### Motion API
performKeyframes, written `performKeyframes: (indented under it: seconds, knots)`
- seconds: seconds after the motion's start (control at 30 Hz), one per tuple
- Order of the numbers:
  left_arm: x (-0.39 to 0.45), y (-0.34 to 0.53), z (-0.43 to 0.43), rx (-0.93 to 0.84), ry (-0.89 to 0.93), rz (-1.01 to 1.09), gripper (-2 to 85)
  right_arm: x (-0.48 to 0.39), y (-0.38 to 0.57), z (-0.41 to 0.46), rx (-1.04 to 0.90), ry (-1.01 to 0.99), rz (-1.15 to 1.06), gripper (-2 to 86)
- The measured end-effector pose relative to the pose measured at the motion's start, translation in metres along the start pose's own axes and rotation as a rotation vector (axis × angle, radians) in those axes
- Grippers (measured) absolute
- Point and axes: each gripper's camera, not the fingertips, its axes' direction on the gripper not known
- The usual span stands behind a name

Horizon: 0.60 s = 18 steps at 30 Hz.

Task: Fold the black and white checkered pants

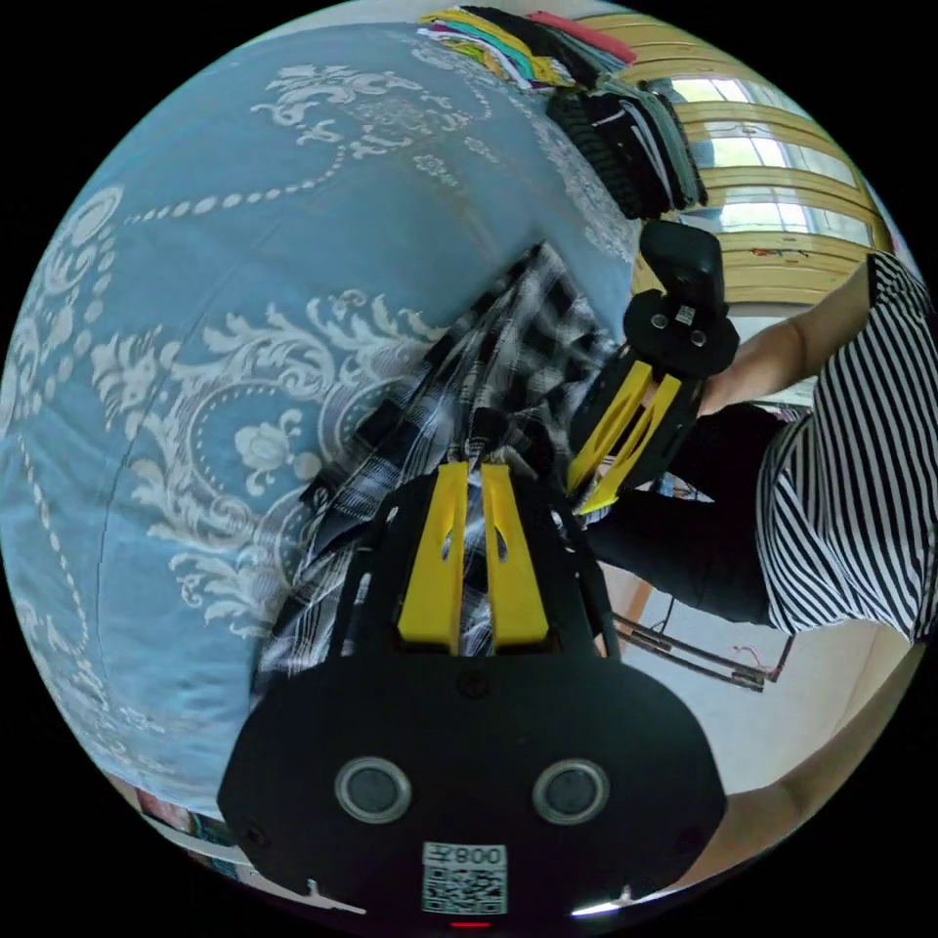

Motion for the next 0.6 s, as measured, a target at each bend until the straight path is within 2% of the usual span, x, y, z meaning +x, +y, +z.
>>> performKeyframes:
  seconds: [0.13,0.2,0.3,0.5,0.6]
  knots:
    - [-0.003,0.057,-0.017,0.074,-0.01,-0.194,1.8,0.017,-0.024,0.041,-0.135,-0.02,-0.026,7.0]
    - [0.007,0.101,-0.032,0.231,0.027,-0.332,1.7,0.02,-0.03,0.048,-0.161,-0.056,-0.041,7.2]
    - [0.038,0.145,-0.043,0.393,0.074,-0.431,1.3,0.021,-0.037,0.042,-0.165,-0.072,-0.066,7.2]
    - [0.097,0.192,-0.037,0.501,0.24,-0.517,0.4,0.048,-0.054,-0.003,-0.075,-0.01,-0.053,4.0]
    - [0.111,0.206,-0.03,0.433,0.212,-0.572,0.3,0.071,-0.079,0.004,-0.091,0.036,-0.05,1.9]
